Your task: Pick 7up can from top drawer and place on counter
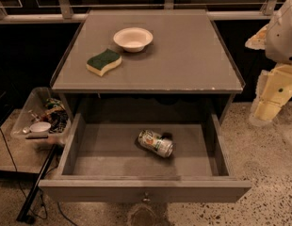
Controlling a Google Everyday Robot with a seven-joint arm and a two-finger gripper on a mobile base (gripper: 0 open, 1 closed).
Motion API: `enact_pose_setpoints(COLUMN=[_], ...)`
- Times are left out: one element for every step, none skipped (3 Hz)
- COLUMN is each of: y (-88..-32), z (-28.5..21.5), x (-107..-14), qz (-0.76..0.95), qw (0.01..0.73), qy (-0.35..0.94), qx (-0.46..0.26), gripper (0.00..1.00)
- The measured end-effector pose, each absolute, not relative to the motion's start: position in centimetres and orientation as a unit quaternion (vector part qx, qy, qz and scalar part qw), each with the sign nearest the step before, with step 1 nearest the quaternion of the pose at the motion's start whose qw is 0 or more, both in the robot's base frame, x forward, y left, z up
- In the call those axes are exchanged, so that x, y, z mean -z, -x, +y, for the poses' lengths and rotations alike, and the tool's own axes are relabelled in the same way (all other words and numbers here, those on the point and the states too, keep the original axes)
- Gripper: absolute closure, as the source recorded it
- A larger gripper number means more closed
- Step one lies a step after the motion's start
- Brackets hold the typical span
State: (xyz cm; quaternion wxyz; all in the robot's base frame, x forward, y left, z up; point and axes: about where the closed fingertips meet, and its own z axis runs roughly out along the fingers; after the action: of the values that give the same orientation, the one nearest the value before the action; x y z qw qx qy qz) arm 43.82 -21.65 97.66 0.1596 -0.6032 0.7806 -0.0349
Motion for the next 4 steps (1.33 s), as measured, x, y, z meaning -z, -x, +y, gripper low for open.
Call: enact_pose_setpoints(y=[-43.8, -43.4, -42.4, -41.1], z=[-21.6, -21.4, -21.2, -20.5], x=[-97.7, -96.2, -93.7, -90.1], qz=[0.780, 0.784, 0.793, 0.820], qw=[0.161, 0.161, 0.184, 0.235], qy=[0.603, 0.599, 0.581, 0.519], qx=[0.036, 0.019, -0.014, -0.059], gripper=[0.00, 0.00, 0.00, 0.00])
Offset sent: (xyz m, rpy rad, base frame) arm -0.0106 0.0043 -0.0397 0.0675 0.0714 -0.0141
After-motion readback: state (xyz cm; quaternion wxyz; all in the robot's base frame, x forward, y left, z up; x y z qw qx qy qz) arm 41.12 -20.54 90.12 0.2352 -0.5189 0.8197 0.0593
